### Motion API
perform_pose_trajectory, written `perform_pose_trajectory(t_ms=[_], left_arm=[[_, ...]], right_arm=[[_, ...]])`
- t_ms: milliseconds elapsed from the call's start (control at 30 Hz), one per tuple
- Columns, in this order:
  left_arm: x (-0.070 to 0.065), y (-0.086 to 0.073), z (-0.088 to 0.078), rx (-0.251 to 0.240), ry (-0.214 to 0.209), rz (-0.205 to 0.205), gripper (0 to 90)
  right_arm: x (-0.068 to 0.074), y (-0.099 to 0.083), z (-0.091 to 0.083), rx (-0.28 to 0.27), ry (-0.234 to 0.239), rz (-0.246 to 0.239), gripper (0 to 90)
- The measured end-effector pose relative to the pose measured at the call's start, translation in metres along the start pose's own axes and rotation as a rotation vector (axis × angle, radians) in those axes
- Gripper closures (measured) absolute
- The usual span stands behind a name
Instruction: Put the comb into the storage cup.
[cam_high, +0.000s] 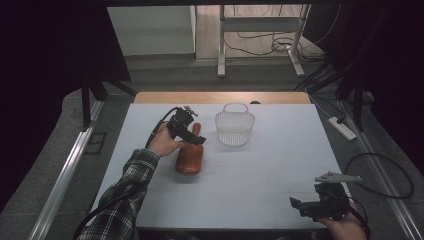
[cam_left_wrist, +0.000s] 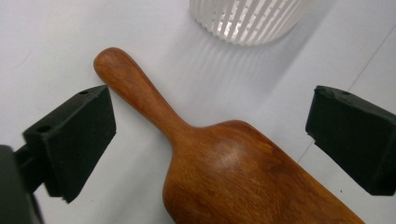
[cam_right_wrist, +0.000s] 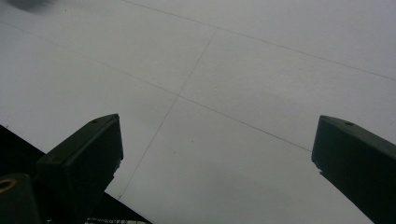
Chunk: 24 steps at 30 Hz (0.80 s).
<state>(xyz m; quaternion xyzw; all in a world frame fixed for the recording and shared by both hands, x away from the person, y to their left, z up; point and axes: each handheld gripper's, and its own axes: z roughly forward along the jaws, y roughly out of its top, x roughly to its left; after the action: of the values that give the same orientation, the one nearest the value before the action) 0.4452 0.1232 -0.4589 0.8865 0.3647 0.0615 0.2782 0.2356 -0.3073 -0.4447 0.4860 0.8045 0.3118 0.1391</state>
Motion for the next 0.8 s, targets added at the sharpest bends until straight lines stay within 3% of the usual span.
perform_pose_trajectory(t_ms=[200, 367, 500, 533, 567, 667, 800], left_arm=[[0.003, 0.005, 0.004, 0.002, 0.0, 0.002, 16.7], [0.002, 0.011, 0.006, 0.017, 0.045, 0.026, 40.9], [0.003, 0.013, 0.008, 0.03, 0.042, 0.025, 61.2], [0.003, 0.014, 0.008, 0.036, 0.04, 0.022, 61.2], [0.003, 0.015, 0.01, 0.045, 0.039, 0.025, 70.7], [0.003, 0.016, 0.013, 0.055, 0.042, 0.038, 86.5], [0.003, 0.017, 0.019, 0.073, 0.033, 0.047, 89.1]], right_arm=[[0.0, 0.0, 0.0, 0.0, 0.002, 0.0, 2.5], [0.0, 0.0, 0.0, 0.001, 0.002, 0.0, 2.7], [0.0, 0.0, 0.0, 0.002, 0.002, 0.0, 2.8], [0.0, 0.0, 0.0, 0.003, 0.002, 0.0, 2.8], [0.0, 0.0, 0.0, 0.003, 0.003, -0.001, 3.0], [0.0, 0.0, 0.0, 0.003, 0.004, -0.002, 3.1], [0.0, 0.0, 0.0, 0.003, 0.006, -0.001, 3.2]])
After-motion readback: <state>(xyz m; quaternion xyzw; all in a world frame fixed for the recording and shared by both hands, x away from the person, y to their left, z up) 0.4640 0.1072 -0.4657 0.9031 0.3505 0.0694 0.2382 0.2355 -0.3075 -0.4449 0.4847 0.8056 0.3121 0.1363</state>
